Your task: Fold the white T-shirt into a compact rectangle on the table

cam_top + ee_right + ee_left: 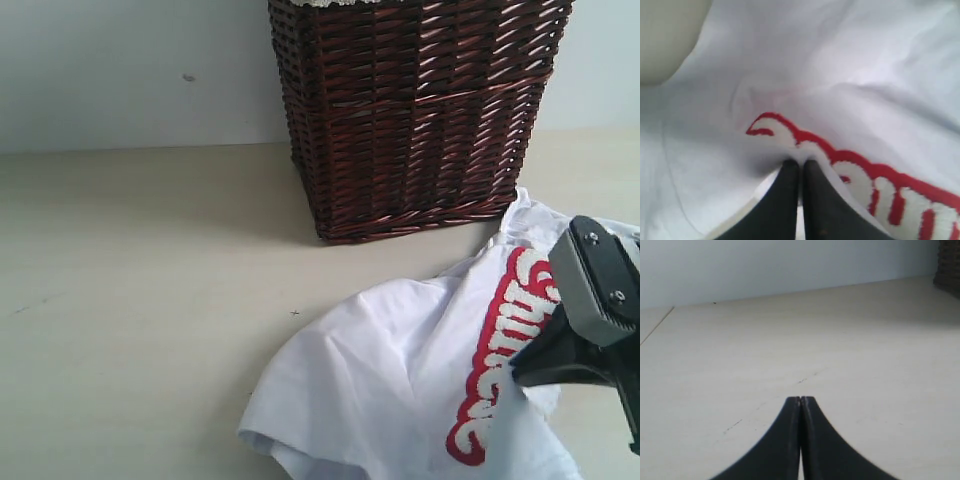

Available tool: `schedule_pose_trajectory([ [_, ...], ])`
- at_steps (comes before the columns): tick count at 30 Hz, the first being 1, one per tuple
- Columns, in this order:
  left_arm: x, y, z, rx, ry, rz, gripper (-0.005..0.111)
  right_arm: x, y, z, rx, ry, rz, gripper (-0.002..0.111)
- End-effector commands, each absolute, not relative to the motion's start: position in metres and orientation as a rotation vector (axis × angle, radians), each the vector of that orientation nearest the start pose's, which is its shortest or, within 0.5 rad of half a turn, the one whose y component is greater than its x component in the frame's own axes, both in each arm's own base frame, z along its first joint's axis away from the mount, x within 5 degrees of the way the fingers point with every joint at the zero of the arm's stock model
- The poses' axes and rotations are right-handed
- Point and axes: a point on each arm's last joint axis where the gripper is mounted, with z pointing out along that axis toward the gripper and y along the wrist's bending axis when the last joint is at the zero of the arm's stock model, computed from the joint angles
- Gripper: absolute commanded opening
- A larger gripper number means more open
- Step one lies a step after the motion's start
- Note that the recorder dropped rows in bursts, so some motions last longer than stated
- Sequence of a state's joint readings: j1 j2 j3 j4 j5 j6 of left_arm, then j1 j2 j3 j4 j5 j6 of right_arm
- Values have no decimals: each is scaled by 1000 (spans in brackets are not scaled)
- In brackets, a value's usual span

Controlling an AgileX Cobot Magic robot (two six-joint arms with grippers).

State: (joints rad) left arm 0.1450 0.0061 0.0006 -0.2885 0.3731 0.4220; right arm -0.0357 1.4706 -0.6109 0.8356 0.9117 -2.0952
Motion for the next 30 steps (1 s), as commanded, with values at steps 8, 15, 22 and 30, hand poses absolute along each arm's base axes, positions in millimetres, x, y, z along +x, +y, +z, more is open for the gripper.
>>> schedule_pose_trajectory([
  [8,54,-2,181,81,1835,108,0,254,34,135,-1436,2164,311,33],
  [15,54,-2,181,81,1835,108,0,256,36,134,-1372,2182,347,59],
  [22,54,-2,181,81,1835,108,0,247,35,182,-1283,2100,232,59],
  [30,54,-2,181,81,1835,108,0,187,37,173,-1912,2099,723,51],
])
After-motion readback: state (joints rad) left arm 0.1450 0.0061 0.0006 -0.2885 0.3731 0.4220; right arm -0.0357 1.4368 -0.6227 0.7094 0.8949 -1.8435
